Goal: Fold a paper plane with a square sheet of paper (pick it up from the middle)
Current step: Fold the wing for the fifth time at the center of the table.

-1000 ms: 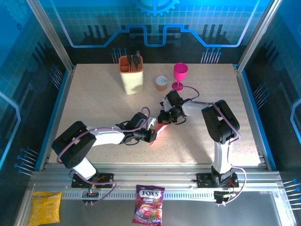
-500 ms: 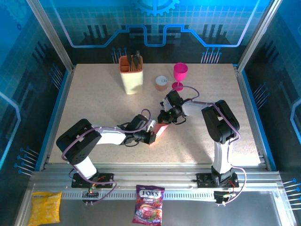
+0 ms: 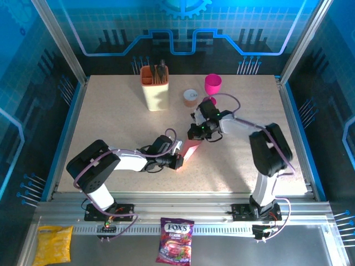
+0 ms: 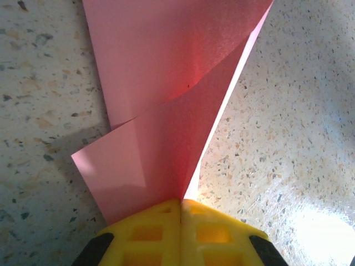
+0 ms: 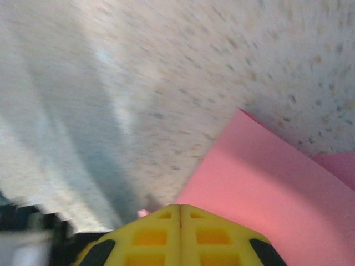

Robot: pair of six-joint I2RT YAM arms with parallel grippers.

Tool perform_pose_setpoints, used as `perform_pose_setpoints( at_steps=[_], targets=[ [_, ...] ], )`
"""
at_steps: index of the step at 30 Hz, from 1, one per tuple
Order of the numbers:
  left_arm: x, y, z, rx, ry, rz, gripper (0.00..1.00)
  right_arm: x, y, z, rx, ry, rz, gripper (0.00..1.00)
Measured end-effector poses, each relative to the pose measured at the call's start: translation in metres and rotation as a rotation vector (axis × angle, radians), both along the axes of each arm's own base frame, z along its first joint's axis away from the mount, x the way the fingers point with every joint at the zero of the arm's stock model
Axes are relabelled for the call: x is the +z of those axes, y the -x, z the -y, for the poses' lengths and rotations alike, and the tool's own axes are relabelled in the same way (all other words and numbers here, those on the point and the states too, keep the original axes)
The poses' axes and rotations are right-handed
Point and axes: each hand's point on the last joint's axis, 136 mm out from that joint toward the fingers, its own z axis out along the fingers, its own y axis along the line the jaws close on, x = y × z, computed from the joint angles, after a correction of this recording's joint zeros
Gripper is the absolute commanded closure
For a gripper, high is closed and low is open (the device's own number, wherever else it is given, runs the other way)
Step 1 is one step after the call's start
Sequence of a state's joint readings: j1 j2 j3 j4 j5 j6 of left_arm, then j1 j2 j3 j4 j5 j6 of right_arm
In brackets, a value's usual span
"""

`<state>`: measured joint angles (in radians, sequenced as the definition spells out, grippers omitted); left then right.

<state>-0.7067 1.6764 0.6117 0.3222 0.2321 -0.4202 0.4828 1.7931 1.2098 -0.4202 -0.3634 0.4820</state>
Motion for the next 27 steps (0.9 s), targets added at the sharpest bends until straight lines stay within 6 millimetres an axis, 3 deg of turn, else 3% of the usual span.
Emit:
perform_pose_setpoints(
  at_steps=[3,5,8,12,14,20,27],
  targets=[
    [0.0,-0.001,-0.001,0.003,0.007,0.006,1.0,0.041,0.009,0.005,-0.022,-0.069,0.104,0.97],
    [0.0,-0.001,-0.001,0.005,0.009,0.009,1.0,0.048,0.021,0.01,-0.042,-0.103,0.136,1.0],
    [0.0,-0.002,-0.002,0.008,0.015,0.012,1.0,0.028,0.046,0.015,-0.065,-0.109,0.121,1.0],
    [0.001,-0.003,-0.003,0.01,0.019,0.013,1.0,-0.018,0.085,0.015,-0.063,-0.068,0.048,1.0],
    [0.001,-0.004,-0.004,0.012,0.019,0.013,1.0,-0.028,0.093,0.014,-0.067,-0.065,0.041,1.0],
    [0.0,-0.004,-0.004,0.013,0.02,0.011,1.0,-0.022,0.079,0.0,-0.091,-0.125,0.113,1.0],
    [0.0,-0.005,-0.004,0.011,0.031,0.011,1.0,-0.039,0.073,-0.013,-0.088,-0.131,0.104,1.0]
  ],
)
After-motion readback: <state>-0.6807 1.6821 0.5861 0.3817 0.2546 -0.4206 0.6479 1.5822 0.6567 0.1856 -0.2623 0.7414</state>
